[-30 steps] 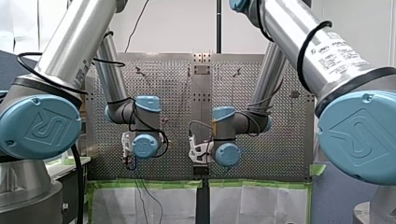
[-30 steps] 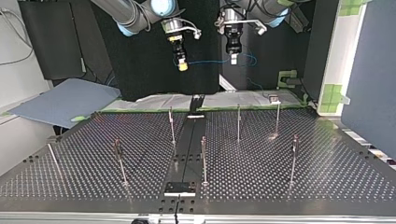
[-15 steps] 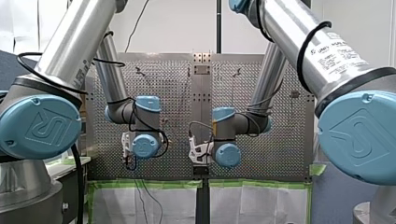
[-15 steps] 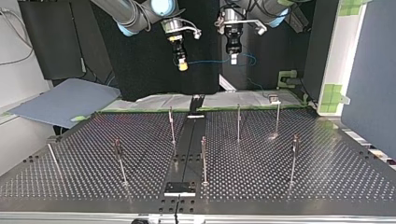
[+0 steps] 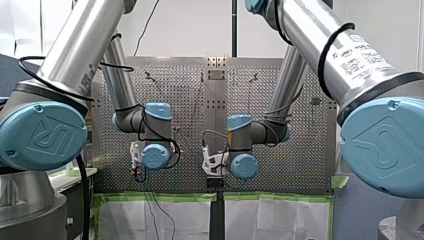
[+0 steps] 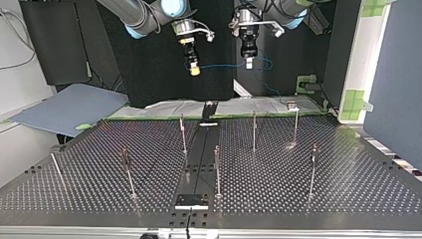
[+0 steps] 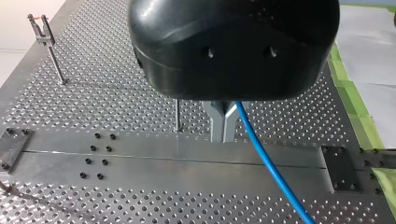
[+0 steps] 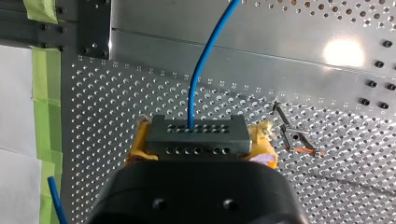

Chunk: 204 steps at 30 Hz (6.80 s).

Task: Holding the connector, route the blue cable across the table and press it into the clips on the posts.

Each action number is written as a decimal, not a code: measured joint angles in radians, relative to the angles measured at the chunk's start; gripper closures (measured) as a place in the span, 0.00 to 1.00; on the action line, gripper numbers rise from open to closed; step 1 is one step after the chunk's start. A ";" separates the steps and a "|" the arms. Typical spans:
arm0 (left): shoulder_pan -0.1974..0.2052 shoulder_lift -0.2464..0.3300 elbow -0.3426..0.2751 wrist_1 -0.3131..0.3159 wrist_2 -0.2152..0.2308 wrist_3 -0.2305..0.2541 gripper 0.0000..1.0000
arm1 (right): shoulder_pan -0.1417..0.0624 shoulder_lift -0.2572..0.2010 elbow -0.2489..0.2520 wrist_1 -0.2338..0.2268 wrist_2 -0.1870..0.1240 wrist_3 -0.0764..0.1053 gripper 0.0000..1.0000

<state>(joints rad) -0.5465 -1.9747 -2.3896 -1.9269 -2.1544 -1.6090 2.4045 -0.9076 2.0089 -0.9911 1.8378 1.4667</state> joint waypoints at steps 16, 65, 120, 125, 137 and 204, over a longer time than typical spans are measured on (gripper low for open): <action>0.070 0.110 -0.107 -0.103 -0.026 0.038 1.00 | 0.013 -0.075 -0.096 0.096 0.047 0.032 1.00; 0.280 0.512 0.212 -0.454 -0.037 0.041 1.00 | 0.021 -0.226 -0.378 0.471 -0.172 0.090 1.00; 0.538 0.438 0.370 -0.500 0.249 -0.073 1.00 | 0.058 -0.063 -0.863 0.686 -0.215 0.106 1.00; 0.554 0.432 0.384 -0.487 0.264 -0.086 1.00 | 0.058 -0.050 -0.902 0.688 -0.216 0.106 1.00; 0.598 0.396 0.404 -0.477 0.329 -0.107 1.00 | 0.056 -0.015 -0.983 0.692 -0.218 0.106 1.00; 0.659 0.425 0.340 -0.653 0.485 -0.324 0.00 | 0.047 0.060 -1.060 0.749 -0.147 0.098 1.00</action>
<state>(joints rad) 0.1125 -1.5497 -2.0501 -2.5798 -1.6696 -1.9332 2.4517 -0.8476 0.9490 -0.2425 1.6905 1.5650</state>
